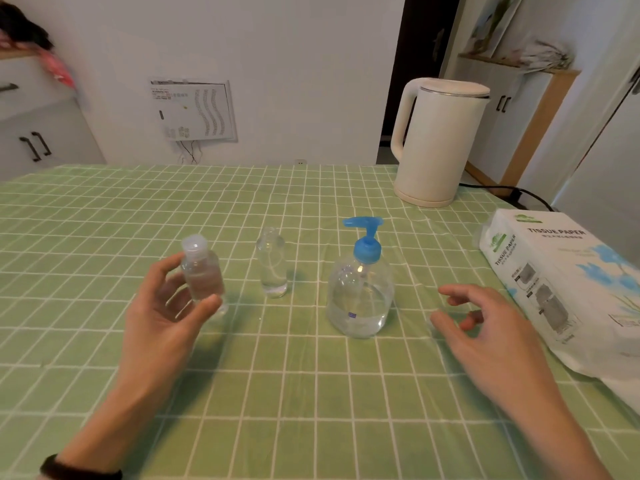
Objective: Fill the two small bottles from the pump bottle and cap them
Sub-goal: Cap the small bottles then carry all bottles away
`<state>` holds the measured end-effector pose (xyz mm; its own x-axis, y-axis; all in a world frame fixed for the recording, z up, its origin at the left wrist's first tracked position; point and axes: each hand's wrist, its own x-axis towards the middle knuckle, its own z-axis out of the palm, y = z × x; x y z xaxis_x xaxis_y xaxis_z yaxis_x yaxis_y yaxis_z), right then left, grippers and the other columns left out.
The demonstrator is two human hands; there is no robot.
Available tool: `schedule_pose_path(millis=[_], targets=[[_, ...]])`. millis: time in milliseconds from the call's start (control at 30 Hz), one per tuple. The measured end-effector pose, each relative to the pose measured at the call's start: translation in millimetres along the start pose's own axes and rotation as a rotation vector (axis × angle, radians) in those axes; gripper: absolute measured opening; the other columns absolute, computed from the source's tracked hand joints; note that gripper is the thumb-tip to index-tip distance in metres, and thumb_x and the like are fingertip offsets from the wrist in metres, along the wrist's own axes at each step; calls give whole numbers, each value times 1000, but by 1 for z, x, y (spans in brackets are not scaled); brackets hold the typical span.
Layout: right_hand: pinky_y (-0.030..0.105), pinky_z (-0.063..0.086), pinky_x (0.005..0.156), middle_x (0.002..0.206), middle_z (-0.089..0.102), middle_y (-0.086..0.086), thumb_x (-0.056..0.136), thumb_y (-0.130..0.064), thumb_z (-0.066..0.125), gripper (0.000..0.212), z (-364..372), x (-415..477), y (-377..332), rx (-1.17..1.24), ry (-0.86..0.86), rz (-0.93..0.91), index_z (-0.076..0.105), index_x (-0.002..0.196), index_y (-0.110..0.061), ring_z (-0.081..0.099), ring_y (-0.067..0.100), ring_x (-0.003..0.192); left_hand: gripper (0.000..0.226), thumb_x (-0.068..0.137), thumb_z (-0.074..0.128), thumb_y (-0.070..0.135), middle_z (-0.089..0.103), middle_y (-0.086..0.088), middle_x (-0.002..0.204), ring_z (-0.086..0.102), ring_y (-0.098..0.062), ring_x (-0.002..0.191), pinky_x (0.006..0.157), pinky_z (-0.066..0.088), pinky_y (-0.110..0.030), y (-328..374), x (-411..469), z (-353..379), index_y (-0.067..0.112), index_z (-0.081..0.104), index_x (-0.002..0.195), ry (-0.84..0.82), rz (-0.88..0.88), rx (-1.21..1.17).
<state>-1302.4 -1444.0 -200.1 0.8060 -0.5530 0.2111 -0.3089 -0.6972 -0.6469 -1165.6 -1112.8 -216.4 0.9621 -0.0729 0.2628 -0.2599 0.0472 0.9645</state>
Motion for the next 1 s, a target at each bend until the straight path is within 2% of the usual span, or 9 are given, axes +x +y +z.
schedule_pose_path(millis=[133,200,400,533,600,700,767,867,1000], targets=[[25,48,78,119,57,-16,88,-32,79,46,5,0,1,-67,-90,-10,66,132,-35,54,-9,89,55,88,71,-6,76,4,122,75,-15,112,104,56,-49,-7,5,-8,34,63,126,12,-49,113],[25,47,76,115,58,-15,89,-31,80,43,6,-1,1,-58,-90,-10,68,129,-35,56,-6,88,54,90,70,-6,75,3,123,74,-16,113,106,55,-52,-7,6,-10,31,61,129,9,-69,153],[26,52,79,111,63,-17,90,-24,80,35,8,0,5,-53,-131,8,71,122,-33,60,-1,86,56,89,73,0,74,9,121,74,-9,111,106,56,-48,-3,8,-8,41,61,124,25,-67,202],[22,47,70,102,62,-22,90,-22,81,28,9,2,9,-61,-122,-6,72,114,-34,61,2,81,69,86,80,3,67,6,134,69,-12,121,112,52,-48,-2,7,-6,35,52,140,31,-56,222],[19,44,67,101,62,-22,91,-21,81,25,10,4,11,-57,-118,-15,71,107,-37,61,2,80,74,86,82,6,58,4,145,59,-14,135,120,44,-48,3,4,-2,31,45,145,77,46,288],[20,44,66,98,64,-23,91,-22,81,21,11,5,14,-44,-102,-32,71,100,-39,62,0,78,73,89,82,19,48,4,150,49,-14,141,123,38,-36,19,0,11,27,39,148,175,416,474],[18,41,64,96,64,-23,92,-22,80,18,11,5,17,-51,-95,-39,73,101,-37,61,-2,77,75,86,77,25,45,3,150,47,-15,141,120,39,-29,29,-3,30,23,37,150,107,529,469],[16,38,62,94,63,-22,94,-23,77,15,12,6,18,-58,-86,-39,74,103,-34,60,-2,75,84,89,80,22,37,-2,156,40,-15,146,122,36,-28,31,-4,62,13,29,155,-22,445,512],[24,46,66,95,64,-20,96,-26,74,10,11,5,17,-39,-49,-46,73,103,-33,63,-1,77,97,98,73,23,12,-4,165,16,-16,156,130,16,-32,21,3,85,6,2,162,-151,208,620]])
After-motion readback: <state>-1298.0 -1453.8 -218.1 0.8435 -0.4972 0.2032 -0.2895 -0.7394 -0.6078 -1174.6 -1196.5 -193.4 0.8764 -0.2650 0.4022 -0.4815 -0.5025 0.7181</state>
